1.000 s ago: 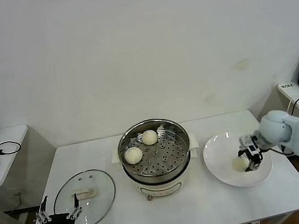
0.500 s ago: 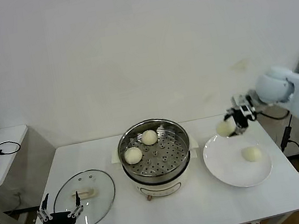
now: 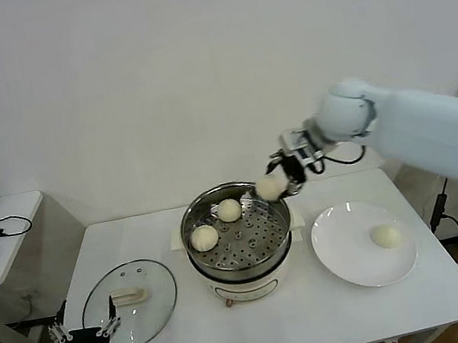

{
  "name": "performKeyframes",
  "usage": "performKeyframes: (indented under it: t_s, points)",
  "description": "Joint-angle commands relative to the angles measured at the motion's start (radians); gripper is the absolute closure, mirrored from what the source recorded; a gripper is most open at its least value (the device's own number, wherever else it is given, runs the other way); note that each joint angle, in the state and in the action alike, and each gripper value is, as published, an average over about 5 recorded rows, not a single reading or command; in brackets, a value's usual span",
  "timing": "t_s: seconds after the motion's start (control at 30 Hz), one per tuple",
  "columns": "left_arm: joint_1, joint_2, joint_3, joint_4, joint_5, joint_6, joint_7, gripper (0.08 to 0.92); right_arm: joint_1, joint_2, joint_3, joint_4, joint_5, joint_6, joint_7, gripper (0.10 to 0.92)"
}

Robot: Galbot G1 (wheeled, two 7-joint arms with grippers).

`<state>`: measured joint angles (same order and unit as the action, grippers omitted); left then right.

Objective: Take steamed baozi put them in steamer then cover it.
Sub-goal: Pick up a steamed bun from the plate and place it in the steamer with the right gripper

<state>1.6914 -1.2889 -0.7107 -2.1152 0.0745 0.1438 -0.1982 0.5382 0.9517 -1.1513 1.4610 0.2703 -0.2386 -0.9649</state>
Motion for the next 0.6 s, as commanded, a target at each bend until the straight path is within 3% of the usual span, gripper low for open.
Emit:
performKeyframes:
  t_s: [0.03,0.6]
  points:
    - [-0.001,-0.007,-0.012,-0.003,0.000,0.000,0.003,0.177,0.028,0.208,-0.102,-0.068,-0.035,0.204,-0.011,0.373]
    - [-0.016,-0.023,-0.016,0.012,-0.007,-0.005,0.000,0.177,-0.035,0.288,-0.161,-0.151,-0.300,0.452,-0.112,0.370]
